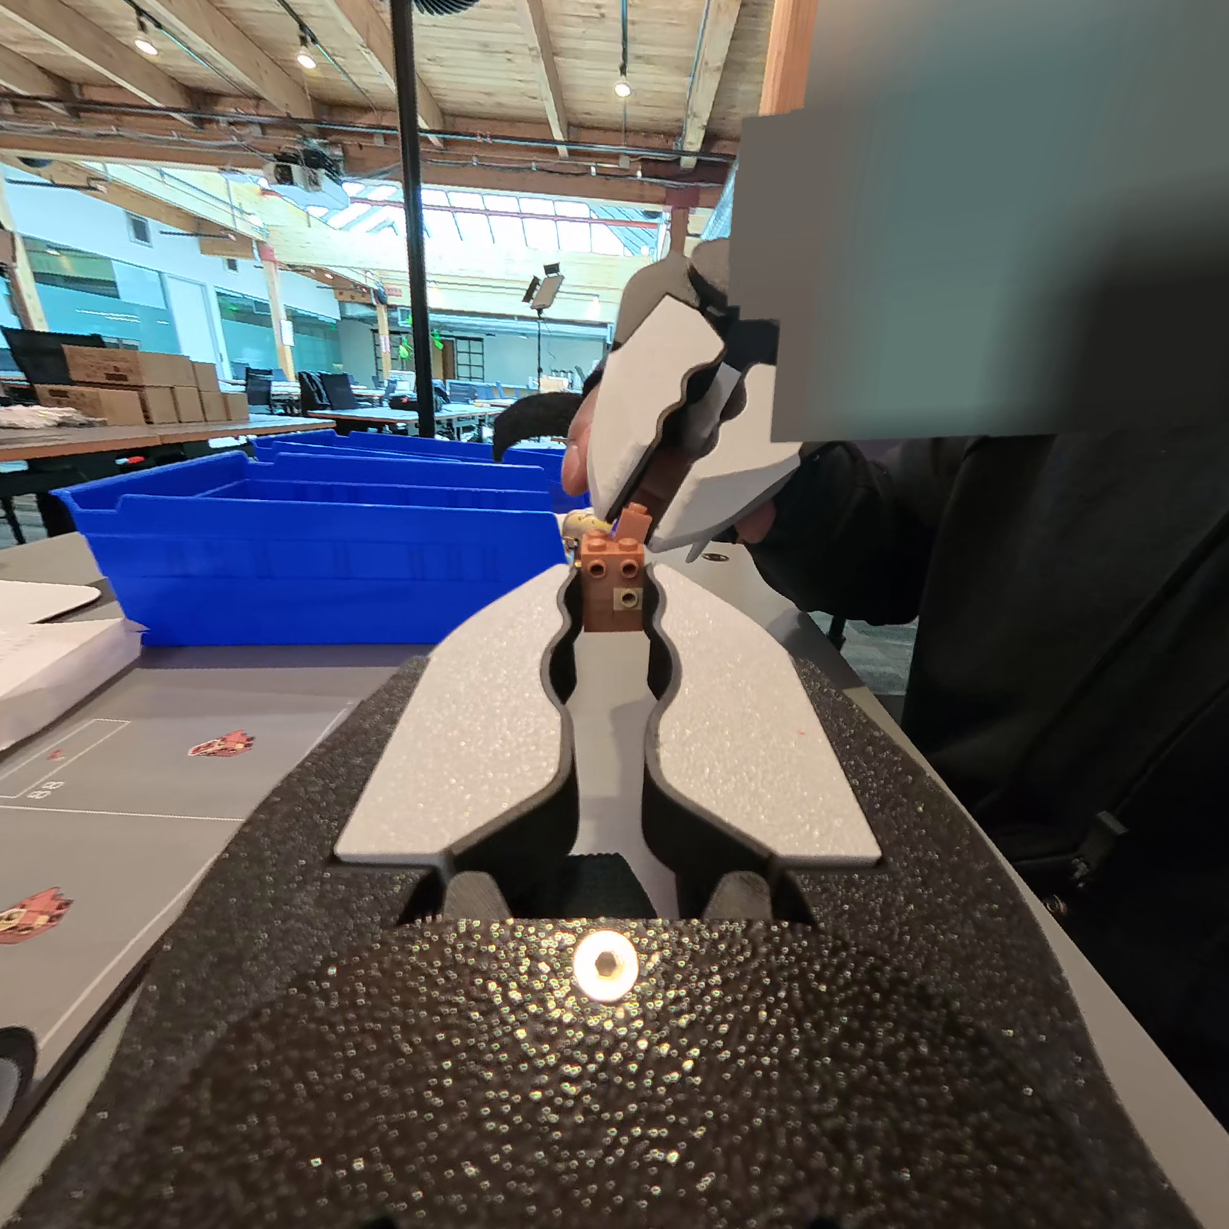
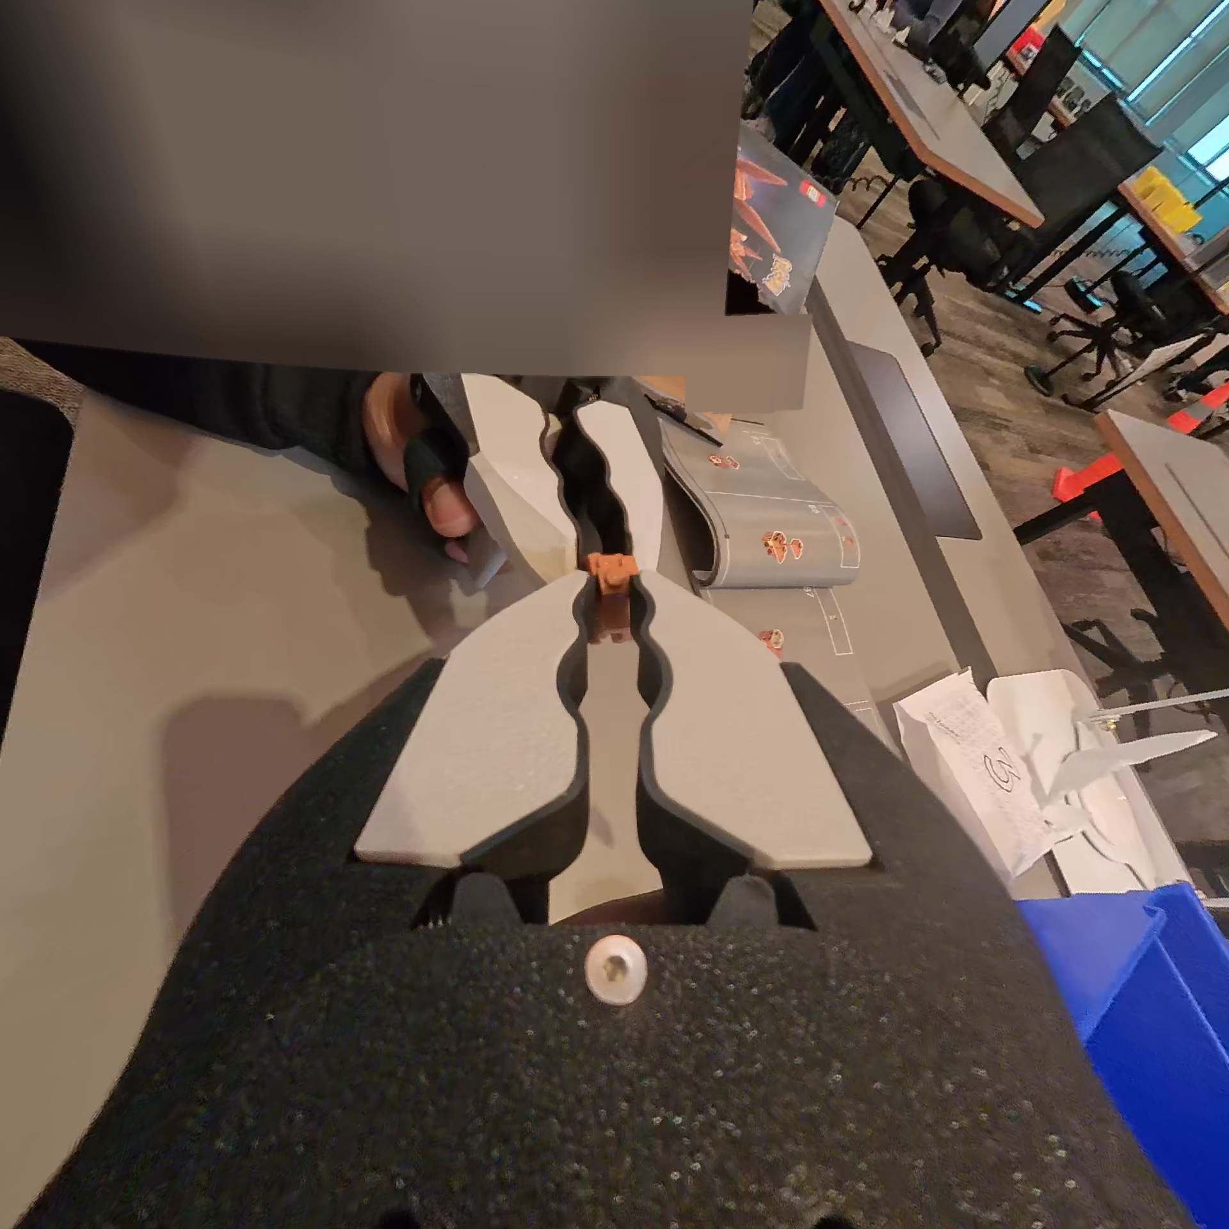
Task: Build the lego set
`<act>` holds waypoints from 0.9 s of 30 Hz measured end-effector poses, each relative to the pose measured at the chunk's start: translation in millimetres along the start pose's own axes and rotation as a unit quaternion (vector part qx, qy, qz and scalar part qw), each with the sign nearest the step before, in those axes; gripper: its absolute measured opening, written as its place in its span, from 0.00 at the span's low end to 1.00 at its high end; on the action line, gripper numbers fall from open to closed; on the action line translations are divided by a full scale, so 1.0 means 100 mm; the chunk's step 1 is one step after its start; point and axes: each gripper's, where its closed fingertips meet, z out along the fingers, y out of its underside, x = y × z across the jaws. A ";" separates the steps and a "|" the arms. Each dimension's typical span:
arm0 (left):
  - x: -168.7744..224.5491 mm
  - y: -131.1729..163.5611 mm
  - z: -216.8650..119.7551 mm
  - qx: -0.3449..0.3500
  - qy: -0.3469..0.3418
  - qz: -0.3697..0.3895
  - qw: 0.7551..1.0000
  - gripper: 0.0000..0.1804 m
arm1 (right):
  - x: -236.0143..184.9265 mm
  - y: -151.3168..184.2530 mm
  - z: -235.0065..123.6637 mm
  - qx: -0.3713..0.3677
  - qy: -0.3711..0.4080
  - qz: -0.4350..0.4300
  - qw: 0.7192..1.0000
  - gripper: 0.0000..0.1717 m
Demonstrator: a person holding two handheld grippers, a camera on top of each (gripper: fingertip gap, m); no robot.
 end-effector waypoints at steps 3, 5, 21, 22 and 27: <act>0.01 0.00 0.00 0.002 0.006 -0.006 1.000 0.09 | -0.02 0.01 0.01 0.001 -0.009 0.010 1.000 0.05; 0.02 -0.01 0.00 0.004 0.013 -0.012 1.000 0.09 | -0.02 0.00 0.00 0.003 -0.012 0.010 1.000 0.05; 0.11 -0.09 -0.02 0.040 0.063 -0.074 0.994 0.09 | -0.06 -0.10 -0.01 0.042 0.006 -0.005 0.999 0.05; 0.12 -0.09 -0.02 0.040 0.064 -0.075 0.994 0.09 | -0.06 -0.10 -0.01 0.043 0.007 -0.004 0.999 0.05; 0.11 -0.10 -0.03 0.043 0.063 -0.076 0.994 0.09 | -0.05 -0.11 -0.01 0.048 0.023 -0.011 0.999 0.06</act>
